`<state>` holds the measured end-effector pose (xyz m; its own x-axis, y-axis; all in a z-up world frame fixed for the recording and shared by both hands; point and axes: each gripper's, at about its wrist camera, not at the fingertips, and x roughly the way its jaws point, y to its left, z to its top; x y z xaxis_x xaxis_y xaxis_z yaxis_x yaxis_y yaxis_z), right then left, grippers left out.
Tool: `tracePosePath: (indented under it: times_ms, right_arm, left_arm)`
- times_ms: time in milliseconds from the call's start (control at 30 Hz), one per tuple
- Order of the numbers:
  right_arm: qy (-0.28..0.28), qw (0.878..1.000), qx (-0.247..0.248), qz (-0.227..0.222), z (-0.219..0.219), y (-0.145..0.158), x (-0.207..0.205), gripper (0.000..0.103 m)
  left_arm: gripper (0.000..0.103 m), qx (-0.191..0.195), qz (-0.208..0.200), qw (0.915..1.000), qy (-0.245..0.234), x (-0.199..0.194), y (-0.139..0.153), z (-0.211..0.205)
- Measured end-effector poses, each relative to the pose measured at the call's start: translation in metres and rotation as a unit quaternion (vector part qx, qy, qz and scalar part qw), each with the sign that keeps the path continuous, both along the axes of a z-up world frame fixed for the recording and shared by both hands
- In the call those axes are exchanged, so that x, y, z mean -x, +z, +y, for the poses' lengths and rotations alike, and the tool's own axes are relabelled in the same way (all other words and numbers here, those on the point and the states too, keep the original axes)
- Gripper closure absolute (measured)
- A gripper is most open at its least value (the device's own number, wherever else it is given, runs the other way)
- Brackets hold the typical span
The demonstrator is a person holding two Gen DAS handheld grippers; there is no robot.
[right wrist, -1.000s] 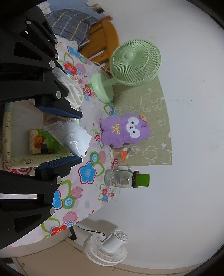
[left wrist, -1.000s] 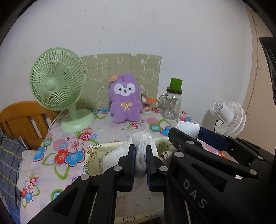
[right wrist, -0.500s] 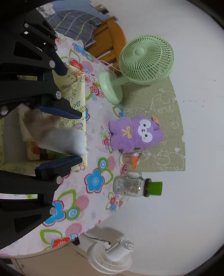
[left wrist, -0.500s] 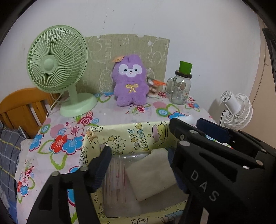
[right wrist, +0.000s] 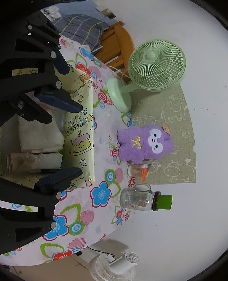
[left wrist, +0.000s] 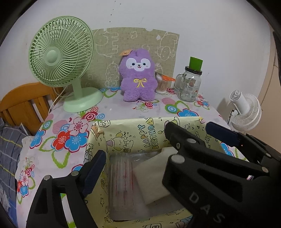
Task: Organize soft objects
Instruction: 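Release the white cloth into the box with the left gripper while the right lowers the bag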
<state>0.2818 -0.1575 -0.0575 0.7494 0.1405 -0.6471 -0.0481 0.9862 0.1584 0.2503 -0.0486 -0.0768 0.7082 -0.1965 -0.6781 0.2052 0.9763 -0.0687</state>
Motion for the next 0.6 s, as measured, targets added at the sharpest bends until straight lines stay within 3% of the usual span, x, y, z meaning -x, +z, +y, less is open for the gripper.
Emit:
tracePosePath:
  times_ms: [267,600]
  right_arm:
    - [-0.007,1.0,0.006,-0.011,-0.003,0.011,0.017,0.009]
    - [-0.029,0.999,0.028,-0.021,-0.006,0.026,0.041,0.004]
  left_arm:
    - [0.003,-0.01,-0.018,0.9998,0.006,0.012,0.012,-0.003]
    - [0.0,-0.007,-0.034,0.9994,0.002,0.034,0.025,-0.006]
